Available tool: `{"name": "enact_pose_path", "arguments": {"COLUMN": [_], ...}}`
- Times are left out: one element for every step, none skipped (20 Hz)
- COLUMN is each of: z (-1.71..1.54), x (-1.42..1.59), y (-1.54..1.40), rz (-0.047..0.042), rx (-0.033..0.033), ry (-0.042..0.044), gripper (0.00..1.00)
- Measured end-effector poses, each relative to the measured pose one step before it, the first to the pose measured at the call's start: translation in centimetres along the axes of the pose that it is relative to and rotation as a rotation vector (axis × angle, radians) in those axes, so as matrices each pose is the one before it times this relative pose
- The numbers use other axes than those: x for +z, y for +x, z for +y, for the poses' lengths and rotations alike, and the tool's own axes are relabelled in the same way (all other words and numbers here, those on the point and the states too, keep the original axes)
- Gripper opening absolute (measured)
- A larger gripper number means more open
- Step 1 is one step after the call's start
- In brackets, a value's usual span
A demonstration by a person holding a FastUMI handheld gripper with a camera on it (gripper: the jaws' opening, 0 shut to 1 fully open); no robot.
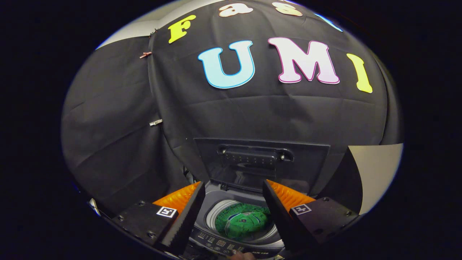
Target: Put the clothes into the washing machine and then close the washing machine lid.
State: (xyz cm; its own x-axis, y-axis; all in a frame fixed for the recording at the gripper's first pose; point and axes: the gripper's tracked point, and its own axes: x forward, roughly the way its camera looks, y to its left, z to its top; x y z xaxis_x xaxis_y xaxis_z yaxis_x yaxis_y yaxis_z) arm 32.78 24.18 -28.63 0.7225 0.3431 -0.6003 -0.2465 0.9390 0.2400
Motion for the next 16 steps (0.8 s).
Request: {"name": "enact_pose_path", "arguments": {"z": [-0.097,0.064,0.122,0.011,-0.026,-0.124,-0.178,-0.321,-0.305,-0.277,-0.362,-0.316,-0.384,-0.24,-0.383,-0.72], "x": [0.852,0.596,0.688,0.579,1.03,0.882,1.148,1.095,0.985,0.855,0.685,0.332,0.157,0.069,0.118,-0.337], "y": [-0.148,0.011,-0.042,0.004,-0.125,-0.066,-0.058,0.282,0.436,0.741,0.784,0.897,1.138,1.042,1.219,1.449], "rz": [-0.019,-0.01864,-0.01677,-0.01719,-0.02129,-0.02389,-0.02536,-0.02094,-0.01537,-0.0139,-0.00541,0.00533,0.01122,0.01174,0.00134,0.00519], "rx": [-0.00704,-0.00536,-0.00294,-0.0015,-0.00466,-0.00434,-0.0064,-0.01241,-0.0125,-0.01142,-0.01128,-0.00724,-0.00163,0.00524,0.00369,-0.0101], "ry": [-0.01287,-0.01439,-0.01576,-0.01607,-0.00921,-0.00008,0.00554,0.00773,0.00506,0.00351,0.00028,0.00266,0.00621,0.01063,0.01411,0.01378], "gripper": [0.99,0.99,0.99,0.99,0.99,0.99,0.99,0.99,0.99,0.98,0.98,0.99,0.98,0.99,0.99,0.99]}}
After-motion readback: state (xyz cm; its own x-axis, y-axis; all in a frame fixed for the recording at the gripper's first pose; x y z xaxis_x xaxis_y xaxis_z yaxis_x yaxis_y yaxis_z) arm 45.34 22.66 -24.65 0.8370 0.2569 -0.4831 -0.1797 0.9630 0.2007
